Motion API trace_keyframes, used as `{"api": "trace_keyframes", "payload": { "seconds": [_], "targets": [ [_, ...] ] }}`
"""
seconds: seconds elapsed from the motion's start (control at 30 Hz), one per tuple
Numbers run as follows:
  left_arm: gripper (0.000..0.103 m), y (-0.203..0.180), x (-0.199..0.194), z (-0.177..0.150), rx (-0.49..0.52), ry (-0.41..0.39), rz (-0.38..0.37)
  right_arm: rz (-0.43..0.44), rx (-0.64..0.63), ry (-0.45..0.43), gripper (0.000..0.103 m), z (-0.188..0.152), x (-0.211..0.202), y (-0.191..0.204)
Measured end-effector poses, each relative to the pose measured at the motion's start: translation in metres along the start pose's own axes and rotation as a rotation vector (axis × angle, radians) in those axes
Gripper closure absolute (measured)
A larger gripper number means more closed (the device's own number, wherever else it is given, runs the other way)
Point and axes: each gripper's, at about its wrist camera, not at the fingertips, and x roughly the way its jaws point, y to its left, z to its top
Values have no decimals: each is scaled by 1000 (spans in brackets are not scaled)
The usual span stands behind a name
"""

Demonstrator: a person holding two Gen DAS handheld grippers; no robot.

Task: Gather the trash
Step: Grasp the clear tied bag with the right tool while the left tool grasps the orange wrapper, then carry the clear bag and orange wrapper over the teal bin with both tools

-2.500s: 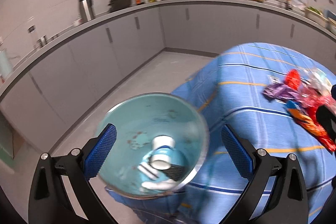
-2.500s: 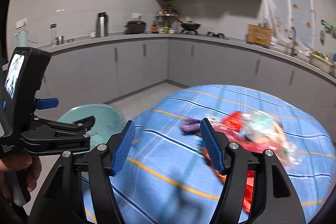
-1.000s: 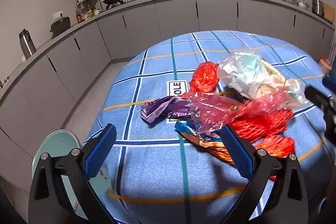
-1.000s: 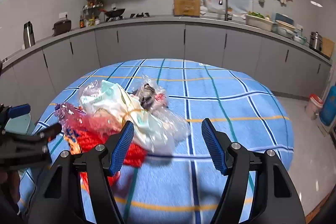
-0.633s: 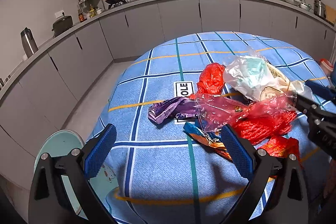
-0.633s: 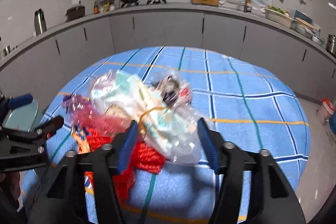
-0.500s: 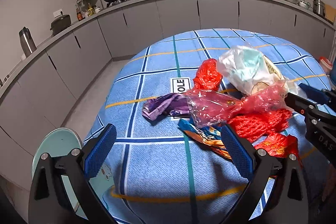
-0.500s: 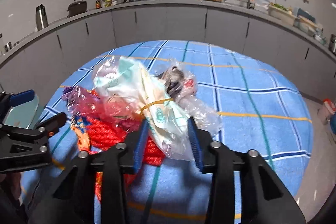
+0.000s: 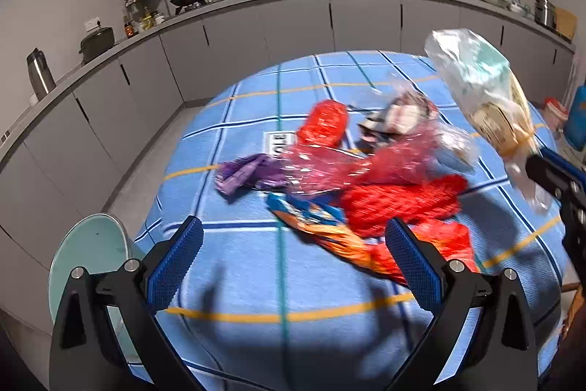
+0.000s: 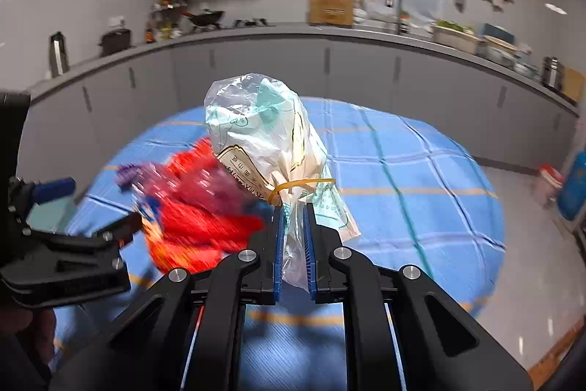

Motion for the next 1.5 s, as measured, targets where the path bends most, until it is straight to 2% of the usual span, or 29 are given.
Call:
{"api": "trace_keyframes", "payload": {
  "seconds": [0.2,0.33,0.4,0.7,0.8,0.87,0.9,1.03,1.13,1.2,1.5],
  "targets": [
    [5,-32,2,1,14,16,-42,-70,53,50,92,-21,2,-31],
    [5,-54,14,-3,30,68,-76,-72,82,36,92,-24,-3,-46],
    [5,-61,20,-8,48,88,-66,-65,87,29,92,-26,-4,-50],
    [7,-45,22,-23,52,113,-77,-16,74,22,92,-29,-8,-42],
    [28,-40,21,-28,57,129,-104,-3,62,26,92,-30,-8,-35],
    [36,-37,20,-33,55,135,-123,4,55,26,92,-31,-8,-31],
    [47,-35,19,-35,58,138,-133,7,53,26,92,-30,-8,-30],
    [66,-33,10,-40,76,132,-144,13,45,24,92,-31,-9,-25],
    [70,-28,1,-42,82,119,-135,17,42,18,92,-30,-11,-24],
    [81,-23,-7,-45,85,110,-133,18,40,10,92,-30,-14,-23],
    [85,-2,-46,-56,93,47,-89,36,31,-18,92,-24,-25,-22]
  ]
}}
